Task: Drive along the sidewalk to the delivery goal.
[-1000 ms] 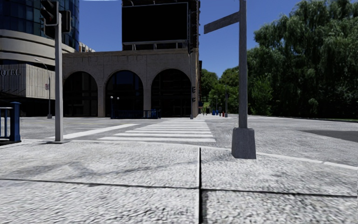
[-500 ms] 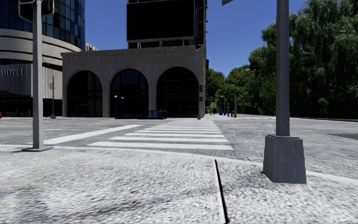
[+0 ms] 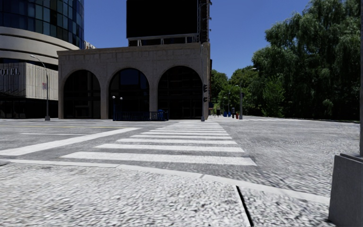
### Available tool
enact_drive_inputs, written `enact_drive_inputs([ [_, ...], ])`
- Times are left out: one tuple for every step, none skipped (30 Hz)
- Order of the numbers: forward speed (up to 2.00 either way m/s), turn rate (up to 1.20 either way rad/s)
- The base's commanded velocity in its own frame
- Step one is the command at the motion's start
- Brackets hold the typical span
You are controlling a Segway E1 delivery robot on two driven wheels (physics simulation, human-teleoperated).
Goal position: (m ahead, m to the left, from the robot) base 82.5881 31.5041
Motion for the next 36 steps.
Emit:
enact_drive_inputs([
  [2.00, 0.00],
  [2.00, 0.00],
  [2.00, 0.00],
  [2.00, 0.00],
  [2.00, 0.00],
  [2.00, 0.00],
  [2.00, 0.00],
  [2.00, 0.00],
  [2.00, 0.00],
  [2.00, 0.00],
  [2.00, 0.00],
  [2.00, 0.00],
  [2.00, 0.00],
  [2.00, 0.00],
  [2.00, 0.00],
  [2.00, 0.00],
  [2.00, -0.04],
  [2.00, -0.06],
  [2.00, -0.09],
  [2.00, -0.10],
  [2.00, -0.10],
  [2.00, -0.15],
  [2.00, -0.20],
  [1.97, -0.23],
  [1.93, -0.23],
  [1.89, -0.23],
  [1.89, -0.23],
  [1.84, -0.24],
  [1.80, -0.24],
  [1.79, -0.24],
  [1.79, -0.24],
  [1.79, -0.24],
  [1.79, -0.24],
  [1.79, -0.24],
  [1.79, -0.24],
  [1.79, -0.24],
])
